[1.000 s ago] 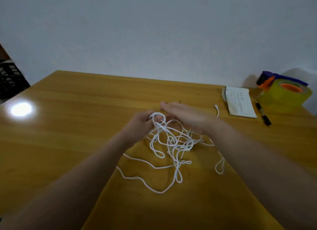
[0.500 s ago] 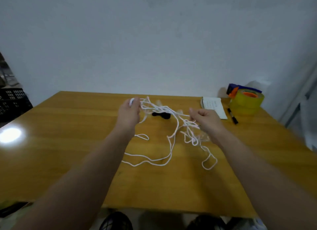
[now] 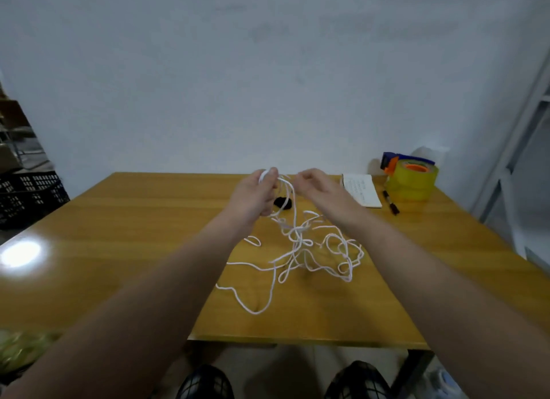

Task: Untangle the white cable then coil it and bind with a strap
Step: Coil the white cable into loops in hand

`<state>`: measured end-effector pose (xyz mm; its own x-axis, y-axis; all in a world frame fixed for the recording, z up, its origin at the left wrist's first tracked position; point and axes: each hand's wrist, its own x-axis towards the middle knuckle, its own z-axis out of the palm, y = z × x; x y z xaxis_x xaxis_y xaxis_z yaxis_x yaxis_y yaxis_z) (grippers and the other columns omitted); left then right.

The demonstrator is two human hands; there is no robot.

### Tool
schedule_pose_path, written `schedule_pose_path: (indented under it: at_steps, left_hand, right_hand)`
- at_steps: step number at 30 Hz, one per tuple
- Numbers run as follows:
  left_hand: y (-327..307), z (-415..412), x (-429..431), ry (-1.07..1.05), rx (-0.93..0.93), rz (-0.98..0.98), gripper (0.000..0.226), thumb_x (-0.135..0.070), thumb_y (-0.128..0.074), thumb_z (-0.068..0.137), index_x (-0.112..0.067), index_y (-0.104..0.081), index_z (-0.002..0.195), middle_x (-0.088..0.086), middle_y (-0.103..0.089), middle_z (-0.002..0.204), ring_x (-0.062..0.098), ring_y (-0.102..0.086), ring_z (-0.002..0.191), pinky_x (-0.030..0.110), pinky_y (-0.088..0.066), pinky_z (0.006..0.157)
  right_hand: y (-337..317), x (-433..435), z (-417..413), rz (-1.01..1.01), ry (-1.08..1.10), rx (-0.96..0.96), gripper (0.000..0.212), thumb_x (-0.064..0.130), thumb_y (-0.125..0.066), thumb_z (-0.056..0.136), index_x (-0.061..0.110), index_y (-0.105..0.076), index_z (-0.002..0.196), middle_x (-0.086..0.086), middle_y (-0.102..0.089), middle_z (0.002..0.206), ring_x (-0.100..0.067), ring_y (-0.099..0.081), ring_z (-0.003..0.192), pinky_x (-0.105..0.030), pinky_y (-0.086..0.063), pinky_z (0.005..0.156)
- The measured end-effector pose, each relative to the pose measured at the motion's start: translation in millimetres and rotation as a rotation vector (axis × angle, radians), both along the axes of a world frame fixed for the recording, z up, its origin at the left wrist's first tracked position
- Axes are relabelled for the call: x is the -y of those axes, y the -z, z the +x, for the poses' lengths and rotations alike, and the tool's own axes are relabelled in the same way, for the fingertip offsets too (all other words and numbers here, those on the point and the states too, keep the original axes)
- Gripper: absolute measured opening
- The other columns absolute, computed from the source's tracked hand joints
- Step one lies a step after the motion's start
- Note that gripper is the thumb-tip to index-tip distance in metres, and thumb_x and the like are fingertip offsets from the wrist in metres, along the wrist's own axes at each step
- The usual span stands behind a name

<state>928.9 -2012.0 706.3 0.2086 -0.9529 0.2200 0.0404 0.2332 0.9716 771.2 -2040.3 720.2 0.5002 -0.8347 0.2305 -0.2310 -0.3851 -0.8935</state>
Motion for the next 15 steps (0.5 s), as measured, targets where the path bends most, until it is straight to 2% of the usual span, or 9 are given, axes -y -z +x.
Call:
schedule_pose_path:
  at_steps: [2,4,5,8,9,11,13,15]
  left_hand:
    - [-4,1,1,-0.021,0.015,0.000,0.027,-0.029,-0.042,0.100,-0.020,-0.042,0.075,-0.012,-0.027,0.043,0.005,-0.020,0.036,0.020,-0.016,0.039]
    - [-9,11,4,-0.078,-0.023,-0.027,0.030,-0.031,-0.041,0.101,-0.019,-0.040,0.073,-0.012,-0.025,0.043,0.005,-0.020,0.036,0.021,-0.015,0.040]
    - [-12,20,5,-0.125,-0.068,-0.039,0.032,-0.031,-0.040,0.101,-0.019,-0.037,0.072,-0.013,-0.025,0.042,0.005,-0.019,0.035,0.021,-0.015,0.040]
    - [-18,50,6,-0.281,-0.192,-0.036,0.036,-0.033,-0.037,0.102,-0.019,-0.032,0.069,-0.011,-0.025,0.042,0.005,-0.019,0.033,0.018,-0.017,0.037]
    - [-18,57,6,-0.315,-0.210,-0.028,0.036,-0.034,-0.037,0.102,-0.019,-0.033,0.069,-0.009,-0.024,0.044,0.006,-0.019,0.034,0.019,-0.018,0.037]
    - [-18,61,3,-0.356,-0.226,-0.033,0.036,-0.034,-0.038,0.101,-0.019,-0.034,0.069,-0.008,-0.024,0.048,0.007,-0.019,0.036,0.021,-0.018,0.038]
    - [-19,50,1,-0.407,-0.235,-0.073,0.035,-0.034,-0.039,0.101,-0.019,-0.034,0.070,-0.008,-0.026,0.049,0.008,-0.020,0.039,0.022,-0.019,0.039]
    - [-17,32,1,-0.473,-0.252,-0.118,0.033,-0.034,-0.039,0.101,-0.019,-0.036,0.071,-0.007,-0.028,0.052,0.008,-0.021,0.040,0.021,-0.020,0.040]
  right_hand:
    - [1,-3,7,0.066,-0.133,-0.103,0.036,0.024,-0.071,0.081,0.016,-0.047,0.107,-0.001,-0.061,0.094,-0.013,-0.058,0.079,-0.026,-0.044,0.071]
    - [7,1,2,0.048,-0.218,-0.255,0.034,0.007,-0.070,0.078,0.013,-0.046,0.101,-0.005,-0.060,0.086,-0.012,-0.054,0.066,-0.022,-0.043,0.063]
    - [9,5,-3,0.019,-0.228,-0.307,0.027,0.006,-0.068,0.080,0.012,-0.050,0.100,-0.002,-0.059,0.082,-0.009,-0.052,0.062,-0.018,-0.041,0.059]
    - [14,20,-21,-0.083,-0.116,-0.261,0.008,0.021,-0.064,0.088,0.014,-0.061,0.092,0.000,-0.055,0.071,-0.010,-0.050,0.064,-0.022,-0.039,0.062]
    - [15,25,-28,-0.122,-0.056,-0.233,0.009,0.024,-0.061,0.090,0.015,-0.062,0.090,-0.001,-0.055,0.072,-0.011,-0.050,0.067,-0.022,-0.039,0.063]
    - [19,32,-42,-0.135,0.055,-0.168,0.016,0.025,-0.054,0.094,0.012,-0.062,0.087,0.005,-0.055,0.071,-0.007,-0.049,0.067,-0.015,-0.037,0.059]
    - [29,33,-50,-0.006,0.145,-0.100,0.024,0.026,-0.048,0.097,0.010,-0.061,0.085,0.009,-0.046,0.062,-0.004,-0.041,0.057,-0.015,-0.032,0.054]
    - [43,35,-49,0.172,0.209,-0.125,0.029,0.028,-0.045,0.098,0.011,-0.059,0.079,0.003,-0.042,0.061,-0.010,-0.038,0.057,-0.020,-0.031,0.054]
